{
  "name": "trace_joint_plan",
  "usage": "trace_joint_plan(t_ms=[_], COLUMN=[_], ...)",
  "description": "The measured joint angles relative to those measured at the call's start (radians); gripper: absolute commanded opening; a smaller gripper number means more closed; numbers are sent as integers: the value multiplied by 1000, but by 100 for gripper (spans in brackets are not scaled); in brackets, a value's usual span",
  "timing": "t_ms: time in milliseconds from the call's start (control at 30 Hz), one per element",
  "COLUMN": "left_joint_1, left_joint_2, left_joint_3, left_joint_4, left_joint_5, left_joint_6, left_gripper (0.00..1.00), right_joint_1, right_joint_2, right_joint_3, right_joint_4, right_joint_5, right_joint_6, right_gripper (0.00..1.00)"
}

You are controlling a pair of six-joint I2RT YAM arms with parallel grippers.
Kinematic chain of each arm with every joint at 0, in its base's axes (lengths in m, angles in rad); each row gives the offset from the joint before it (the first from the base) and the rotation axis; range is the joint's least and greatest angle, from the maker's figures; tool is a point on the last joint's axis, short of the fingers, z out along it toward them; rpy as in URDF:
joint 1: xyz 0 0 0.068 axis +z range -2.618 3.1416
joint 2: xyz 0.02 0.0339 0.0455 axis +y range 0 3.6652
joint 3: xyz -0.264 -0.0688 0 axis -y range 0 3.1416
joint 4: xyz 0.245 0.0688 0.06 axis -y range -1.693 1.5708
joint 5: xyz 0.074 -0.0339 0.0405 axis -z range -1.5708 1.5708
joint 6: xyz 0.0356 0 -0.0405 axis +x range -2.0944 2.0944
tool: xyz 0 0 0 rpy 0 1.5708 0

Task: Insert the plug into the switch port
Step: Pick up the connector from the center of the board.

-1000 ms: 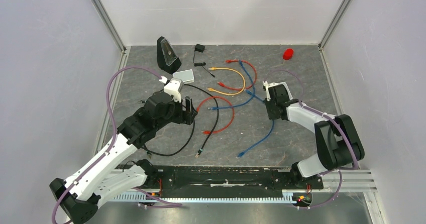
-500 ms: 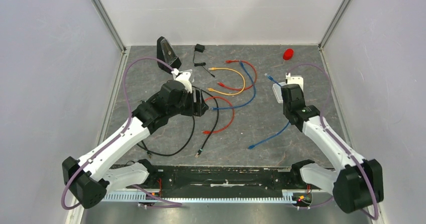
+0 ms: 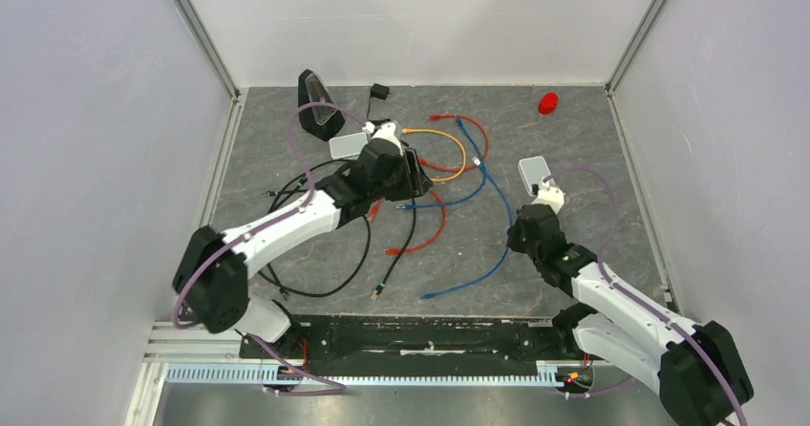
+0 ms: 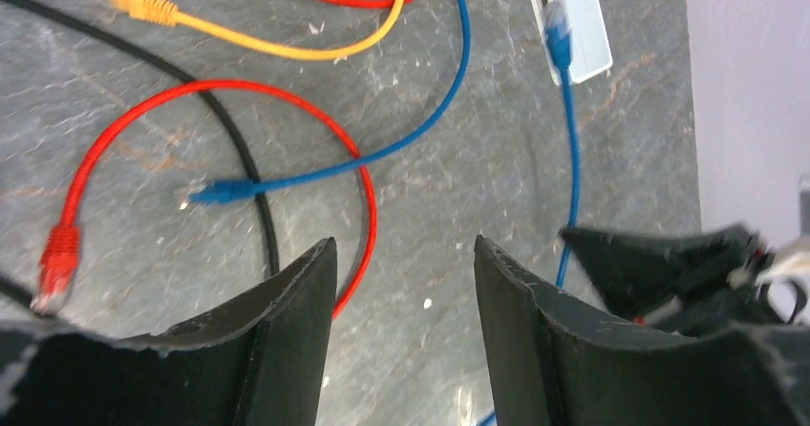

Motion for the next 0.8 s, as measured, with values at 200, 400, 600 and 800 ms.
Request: trace_joint_plan(t_ms=[200, 400, 600, 800], left_joint_1=[-29, -87, -105, -103], left_joint_2=[208, 316, 398, 449], left_joint_3=[106, 118, 117, 112], left_joint_4=[82, 233, 369, 489], left_joint_5=[-25, 22, 105, 175], left_joint_6=[-35, -36, -37, -39], left_gripper=[60, 61, 60, 54], right_joint_1=[134, 250, 291, 303], right_joint_2=[22, 48, 43, 37], right_joint_3=[-102, -132, -148, -184], right_joint_4=[128, 221, 278, 340], right_joint_5=[21, 91, 118, 123], right_joint_6=[220, 350, 386, 393], right_gripper=[0, 0, 0, 0])
